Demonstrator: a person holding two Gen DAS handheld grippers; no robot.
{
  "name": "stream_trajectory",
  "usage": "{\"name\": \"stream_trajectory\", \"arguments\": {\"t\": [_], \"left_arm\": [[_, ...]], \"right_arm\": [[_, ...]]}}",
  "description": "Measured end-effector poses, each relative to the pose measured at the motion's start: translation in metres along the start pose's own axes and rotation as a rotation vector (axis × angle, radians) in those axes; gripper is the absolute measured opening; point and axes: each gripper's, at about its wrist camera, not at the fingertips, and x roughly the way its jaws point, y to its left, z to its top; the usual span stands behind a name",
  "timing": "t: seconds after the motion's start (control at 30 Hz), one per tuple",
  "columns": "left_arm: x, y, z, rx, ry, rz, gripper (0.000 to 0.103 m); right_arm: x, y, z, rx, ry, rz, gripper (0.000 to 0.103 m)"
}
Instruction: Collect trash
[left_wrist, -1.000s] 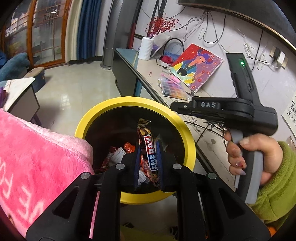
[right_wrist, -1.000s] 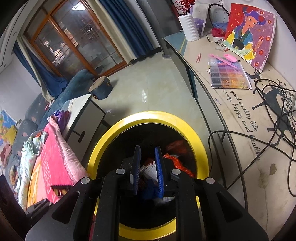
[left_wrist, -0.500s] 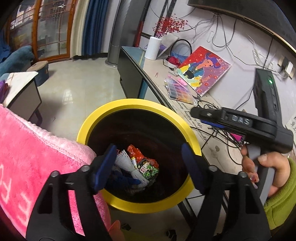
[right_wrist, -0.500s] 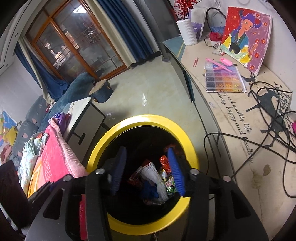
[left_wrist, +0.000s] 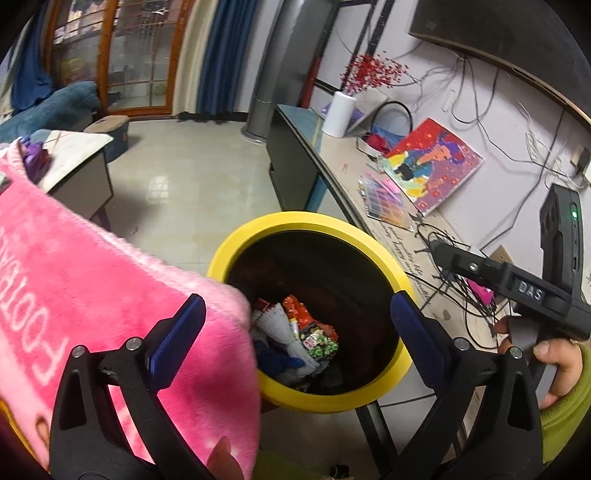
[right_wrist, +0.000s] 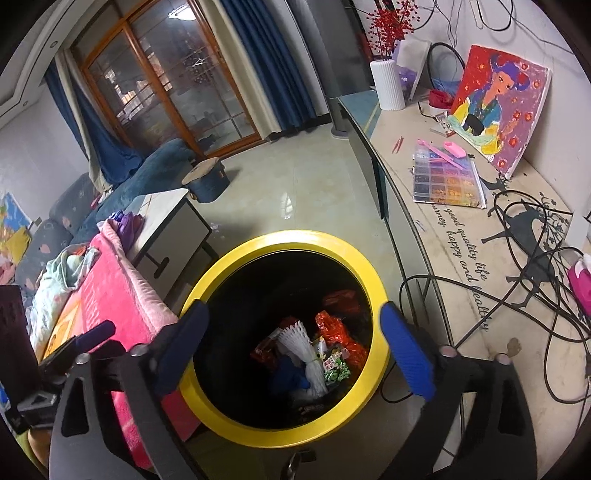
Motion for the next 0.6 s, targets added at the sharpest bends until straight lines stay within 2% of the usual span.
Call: {"name": "stream_trajectory", "arguments": {"t": [0.33, 0.6], "left_arm": [[-0.037, 0.038, -0.010, -0.066, -0.043, 0.116, 0.092], [-0.080, 0.068, -0.025, -0.109, -0.103, 0.222, 0.092]], "right_arm": [[-0.006, 0.046, -0.011, -0.070, 0.000, 0.013, 0.096], [-0.022, 0.099, -0.040, -0.139, -0.089, 0.012, 0.096]]}}
